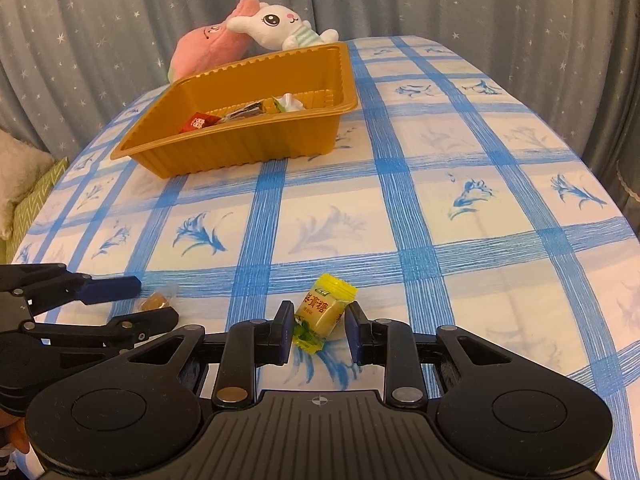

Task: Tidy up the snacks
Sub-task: 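Grasp the small clear brown candy with the left gripper while the right grasps the yellow candy, then carry both candies over the orange tray and lower them inside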

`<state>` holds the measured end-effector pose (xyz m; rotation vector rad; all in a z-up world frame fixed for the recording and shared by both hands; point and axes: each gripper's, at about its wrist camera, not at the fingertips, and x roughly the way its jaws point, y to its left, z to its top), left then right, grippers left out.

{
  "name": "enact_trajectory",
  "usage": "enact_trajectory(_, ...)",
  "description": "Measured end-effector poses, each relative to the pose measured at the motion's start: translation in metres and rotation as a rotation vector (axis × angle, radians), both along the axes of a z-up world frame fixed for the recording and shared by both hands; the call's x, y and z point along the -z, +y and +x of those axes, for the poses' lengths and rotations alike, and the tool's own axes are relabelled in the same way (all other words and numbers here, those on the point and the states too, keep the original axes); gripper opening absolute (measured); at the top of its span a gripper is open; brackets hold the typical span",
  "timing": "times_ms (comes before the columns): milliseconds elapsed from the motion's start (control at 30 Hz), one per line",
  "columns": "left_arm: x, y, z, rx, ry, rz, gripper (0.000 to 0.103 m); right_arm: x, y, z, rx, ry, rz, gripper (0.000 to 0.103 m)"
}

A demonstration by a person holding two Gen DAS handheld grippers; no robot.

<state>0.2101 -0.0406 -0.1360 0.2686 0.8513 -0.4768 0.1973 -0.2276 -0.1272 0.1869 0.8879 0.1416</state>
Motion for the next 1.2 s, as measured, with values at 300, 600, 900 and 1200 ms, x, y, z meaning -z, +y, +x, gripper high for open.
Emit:
enact_trajectory(300,-0.007,0.001,-0.013,-0.133,0.02,-0.032,0.018,-0.004,0.0,-0.002,0.001,-0.01,0.007,0.028)
enact_trajectory(600,-0.021,0.014,-0.028,-0.288,0.053,-0.091,0.018,-0.016,0.006,-0.011,-0.021,-0.029,0.011,0.028)
enact_trajectory(900,-0.037,0.018,-0.037,-0.329,0.038,-0.112,0.018,-0.031,0.009,-0.018,-0.032,-0.055,0.007,0.028)
enact_trajectory(1200,-0.051,0.017,-0.039,-0.334,0.014,-0.12,0.018,-0.042,0.01,-0.019,-0.043,-0.075,-0.005,0.028)
